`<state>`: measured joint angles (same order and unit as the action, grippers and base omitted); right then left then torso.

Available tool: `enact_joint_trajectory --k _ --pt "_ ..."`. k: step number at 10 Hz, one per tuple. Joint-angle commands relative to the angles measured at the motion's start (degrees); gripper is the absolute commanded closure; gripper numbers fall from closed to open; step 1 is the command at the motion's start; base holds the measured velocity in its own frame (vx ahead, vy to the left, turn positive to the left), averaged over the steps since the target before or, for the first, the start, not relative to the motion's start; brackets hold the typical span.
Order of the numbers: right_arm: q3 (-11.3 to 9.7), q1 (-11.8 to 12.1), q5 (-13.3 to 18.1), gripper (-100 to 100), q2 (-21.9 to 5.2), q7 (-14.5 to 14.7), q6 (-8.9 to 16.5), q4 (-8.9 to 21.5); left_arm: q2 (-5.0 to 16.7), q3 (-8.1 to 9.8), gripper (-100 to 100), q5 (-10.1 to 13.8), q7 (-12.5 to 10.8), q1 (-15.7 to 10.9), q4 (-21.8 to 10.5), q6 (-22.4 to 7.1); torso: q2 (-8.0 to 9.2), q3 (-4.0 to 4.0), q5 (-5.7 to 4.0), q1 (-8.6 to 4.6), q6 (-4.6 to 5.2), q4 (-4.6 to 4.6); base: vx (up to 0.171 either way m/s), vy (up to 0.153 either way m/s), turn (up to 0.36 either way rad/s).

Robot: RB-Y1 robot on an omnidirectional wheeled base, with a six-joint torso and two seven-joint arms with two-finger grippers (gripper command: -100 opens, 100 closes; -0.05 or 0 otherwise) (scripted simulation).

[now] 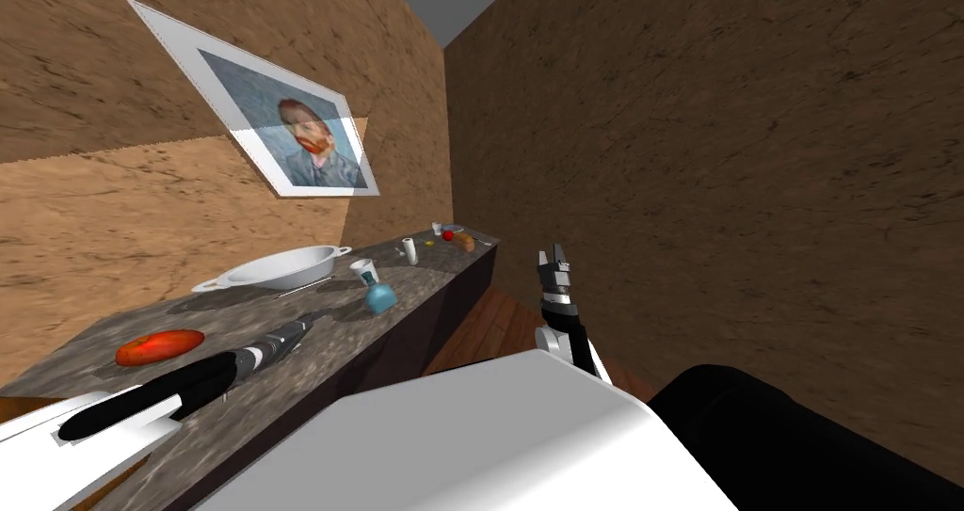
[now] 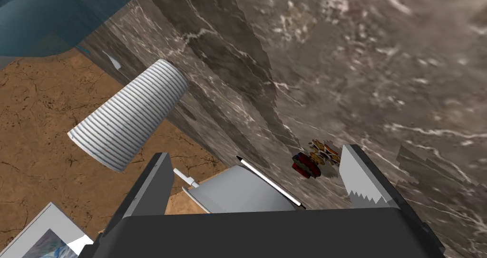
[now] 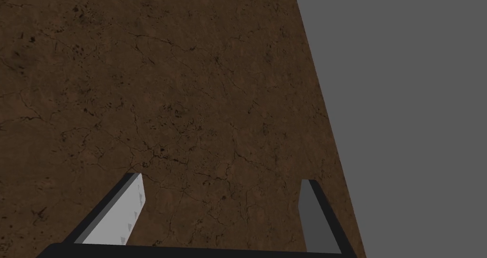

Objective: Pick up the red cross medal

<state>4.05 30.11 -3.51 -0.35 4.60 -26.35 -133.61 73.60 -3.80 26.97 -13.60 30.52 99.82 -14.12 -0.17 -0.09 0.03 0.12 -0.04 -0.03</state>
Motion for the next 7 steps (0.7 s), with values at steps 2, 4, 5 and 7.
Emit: enact_joint_trajectory --k 2,4,5,7 --pt "0.0 0.0 0.0 0 0.0 0.0 0.0 0.0 3.3 -1.24 -100 1.9 0.5 0.7 -1.6 -4.3 0.0 0.0 0.0 -0.01 -0.03 0.0 0.035 0.017 -0.145" --pt "0.0 0.0 0.0 0 0.0 0.0 0.0 0.0 6.5 -3.3 -100 4.0 1.5 1.6 -4.2 -8.2 -0.07 -0.04 0.01 0.06 0.01 -0.02 0.056 0.039 -0.25" --pt "0.0 0.0 0.0 0 0.0 0.0 0.0 0.0 6.7 -3.3 -100 4.0 1.5 1.6 -4.2 -9.0 -0.11 -0.07 0.03 0.11 -0.01 -0.03 0.051 0.035 -0.104" --pt "0.0 0.0 0.0 0 0.0 0.0 0.0 0.0 9.5 -5.28 -100 5.7 2.5 2.5 -6.4 -12.2 -0.09 -0.05 0.01 0.03 -0.02 -0.02 0.058 0.024 -0.211"
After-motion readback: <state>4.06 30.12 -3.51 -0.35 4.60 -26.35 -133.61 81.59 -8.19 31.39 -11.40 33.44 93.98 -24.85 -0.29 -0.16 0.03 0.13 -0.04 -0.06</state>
